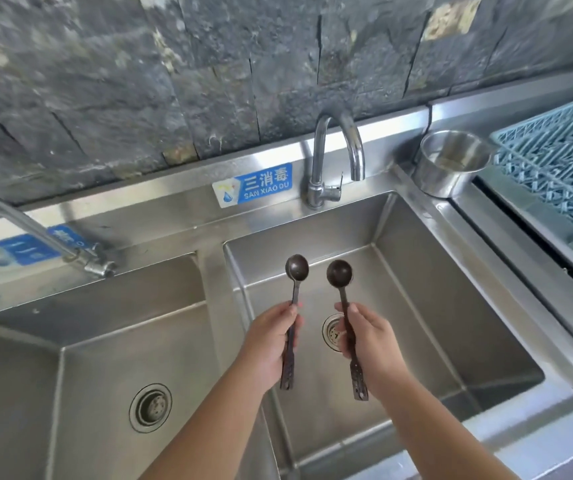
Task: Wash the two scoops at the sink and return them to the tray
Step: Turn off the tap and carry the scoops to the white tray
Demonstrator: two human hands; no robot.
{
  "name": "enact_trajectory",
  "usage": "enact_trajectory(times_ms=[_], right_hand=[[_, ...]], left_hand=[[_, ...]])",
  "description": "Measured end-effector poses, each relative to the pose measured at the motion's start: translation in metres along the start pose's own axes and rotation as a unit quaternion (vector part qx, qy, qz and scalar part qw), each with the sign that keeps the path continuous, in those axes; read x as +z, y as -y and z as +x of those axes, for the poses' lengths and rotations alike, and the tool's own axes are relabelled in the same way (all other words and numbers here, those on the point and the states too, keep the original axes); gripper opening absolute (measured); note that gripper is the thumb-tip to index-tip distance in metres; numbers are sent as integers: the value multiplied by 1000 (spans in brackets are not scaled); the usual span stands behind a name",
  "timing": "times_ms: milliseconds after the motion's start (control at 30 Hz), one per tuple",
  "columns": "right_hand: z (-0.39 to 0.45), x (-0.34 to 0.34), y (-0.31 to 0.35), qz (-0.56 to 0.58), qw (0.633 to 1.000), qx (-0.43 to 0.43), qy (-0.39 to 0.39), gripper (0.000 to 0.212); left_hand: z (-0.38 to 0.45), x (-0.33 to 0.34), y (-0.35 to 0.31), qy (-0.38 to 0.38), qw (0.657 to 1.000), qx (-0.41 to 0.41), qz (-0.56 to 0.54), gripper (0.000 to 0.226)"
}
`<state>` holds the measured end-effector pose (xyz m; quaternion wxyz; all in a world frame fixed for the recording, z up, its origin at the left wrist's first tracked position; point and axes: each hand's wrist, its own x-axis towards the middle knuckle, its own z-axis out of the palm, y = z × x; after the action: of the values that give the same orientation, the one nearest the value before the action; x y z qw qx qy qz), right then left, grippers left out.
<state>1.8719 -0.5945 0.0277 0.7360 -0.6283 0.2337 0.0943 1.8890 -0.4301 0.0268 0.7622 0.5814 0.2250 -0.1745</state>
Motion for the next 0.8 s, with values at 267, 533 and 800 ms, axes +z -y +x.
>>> enact_trajectory(times_ms=[267,533,800], right_hand=[[-19,3,-10,-215,971,-88,-64,10],[-27,-13,-25,-255,962,54,-83,20],[-66,-4,-33,-191,977,38,-91,16]], left_hand=[[-13,-5,8,55,995,-54,-62,16],[-24,-10,19,-43,982,-67,169,4],[-58,-20,19,-5,980,-71,187,7]])
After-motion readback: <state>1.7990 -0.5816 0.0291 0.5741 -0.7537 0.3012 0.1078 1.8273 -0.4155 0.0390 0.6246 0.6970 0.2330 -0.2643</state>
